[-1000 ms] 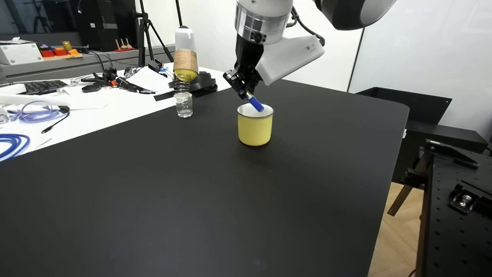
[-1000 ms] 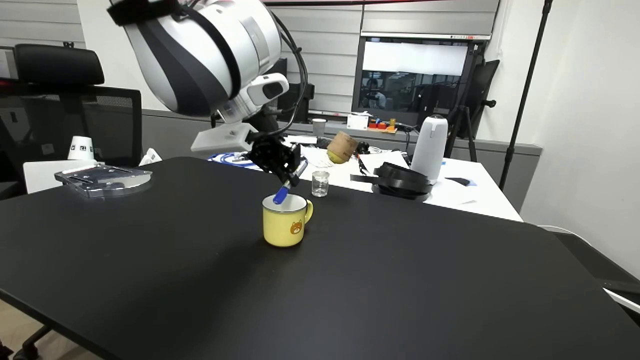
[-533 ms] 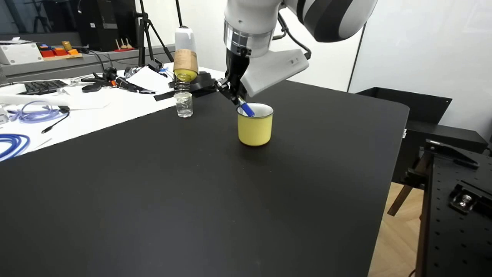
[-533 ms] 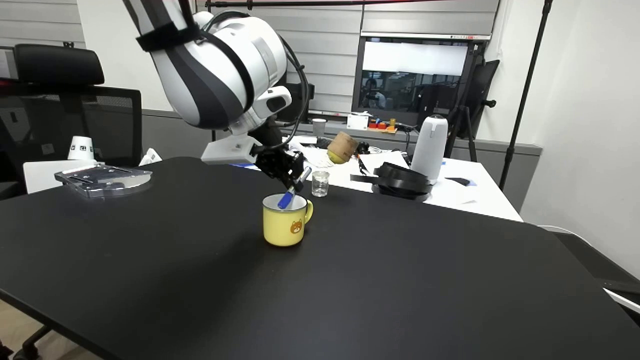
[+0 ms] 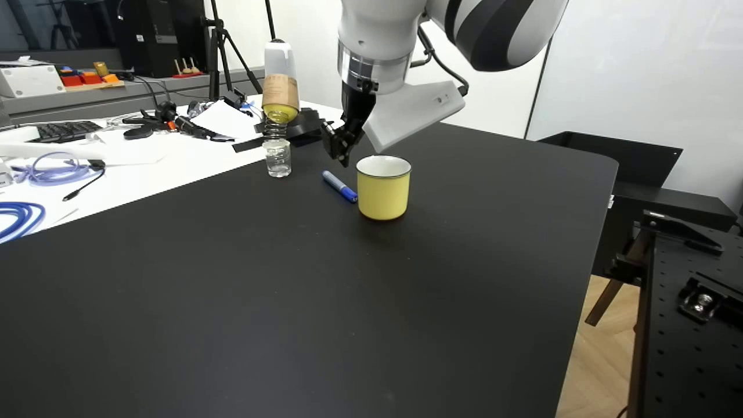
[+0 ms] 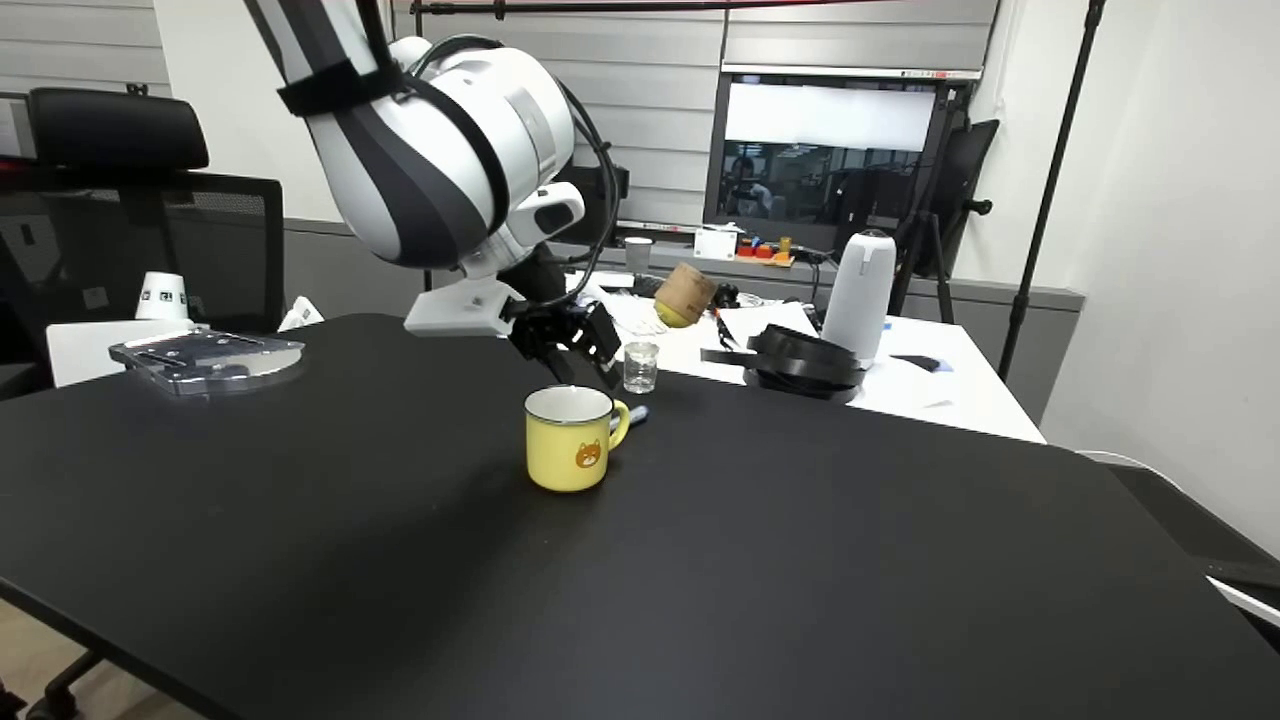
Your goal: Put the marker in the mug, put it back on the table, and then put it in the mug again
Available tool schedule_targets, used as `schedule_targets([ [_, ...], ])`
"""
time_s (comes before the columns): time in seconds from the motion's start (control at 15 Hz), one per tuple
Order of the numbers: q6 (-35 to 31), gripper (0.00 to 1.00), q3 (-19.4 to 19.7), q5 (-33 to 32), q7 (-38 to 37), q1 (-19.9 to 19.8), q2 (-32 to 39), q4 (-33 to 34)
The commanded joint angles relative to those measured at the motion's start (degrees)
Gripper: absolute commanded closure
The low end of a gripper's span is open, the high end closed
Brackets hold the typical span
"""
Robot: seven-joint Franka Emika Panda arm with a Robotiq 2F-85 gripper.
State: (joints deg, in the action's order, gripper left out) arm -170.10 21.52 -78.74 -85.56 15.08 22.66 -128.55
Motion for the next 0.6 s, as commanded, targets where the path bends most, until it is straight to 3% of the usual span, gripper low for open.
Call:
schedule_targets([
  [0.0,0.79,0.0,-0.06,1.39,1.33,-0.12,-2.95,-1.04],
  [0.2,1.88,0.0,-1.41,6.66,6.66,-0.74,-4.44,-1.69],
  [0.33,3.72,0.0,-4.28,17.37,15.3,-2.6,-4.66,-2.36],
  [0.53,11.13,0.0,-18.84,34.05,30.33,-15.02,-3.77,-2.62],
])
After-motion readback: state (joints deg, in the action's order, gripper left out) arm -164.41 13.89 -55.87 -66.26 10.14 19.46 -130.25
